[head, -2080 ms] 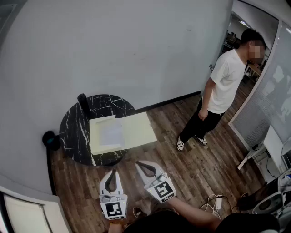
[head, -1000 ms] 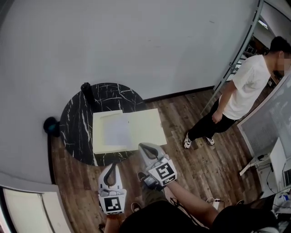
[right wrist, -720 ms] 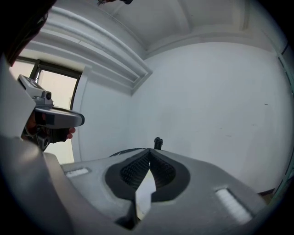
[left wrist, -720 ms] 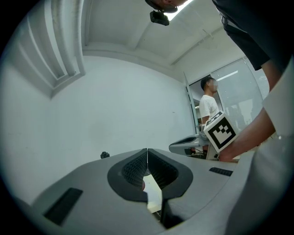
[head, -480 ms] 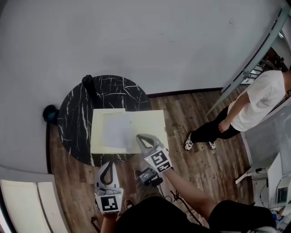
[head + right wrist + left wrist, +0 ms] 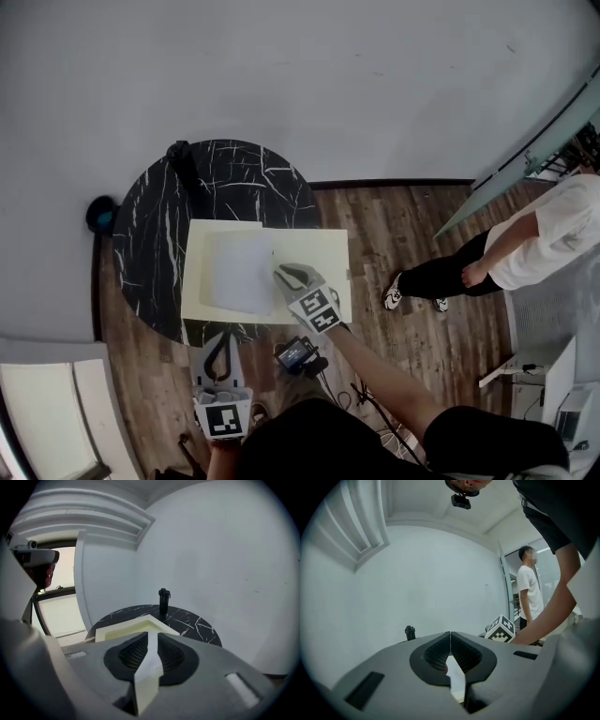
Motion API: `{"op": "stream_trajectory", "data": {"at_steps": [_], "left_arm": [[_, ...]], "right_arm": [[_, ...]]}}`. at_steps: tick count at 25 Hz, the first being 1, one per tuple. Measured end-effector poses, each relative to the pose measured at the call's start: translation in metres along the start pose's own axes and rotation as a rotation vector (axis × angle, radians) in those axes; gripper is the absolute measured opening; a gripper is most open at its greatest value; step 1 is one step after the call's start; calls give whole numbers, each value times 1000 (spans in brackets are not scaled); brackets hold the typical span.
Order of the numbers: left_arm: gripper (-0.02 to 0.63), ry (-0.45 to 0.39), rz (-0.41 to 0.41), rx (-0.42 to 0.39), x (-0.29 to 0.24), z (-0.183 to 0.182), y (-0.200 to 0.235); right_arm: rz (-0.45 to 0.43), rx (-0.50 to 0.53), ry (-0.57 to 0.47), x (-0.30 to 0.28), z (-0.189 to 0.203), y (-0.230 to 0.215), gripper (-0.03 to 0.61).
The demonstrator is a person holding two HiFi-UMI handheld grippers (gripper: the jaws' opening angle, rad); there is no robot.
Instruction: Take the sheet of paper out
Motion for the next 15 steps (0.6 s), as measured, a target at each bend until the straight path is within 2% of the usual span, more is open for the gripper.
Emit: {"op": "stream_trajectory", "data": {"at_steps": [7,15], "left_arm": [[5,54,-50,5,-20,11,5],[5,105,-116,6,-26,25,18]], "right_arm": [[-44,-91,173,-58,51,-35,71],[-93,-126,289,-102,84,-56,72]]}}
Point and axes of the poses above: the fingertips, and each gripper's own axes: x backward along the fingers, y to its left, z out of its underside, the point moved 6 cm from there along x, backward along the fingers, and after that the axes turned 14 degrees about -z, right-handed, at the moved point
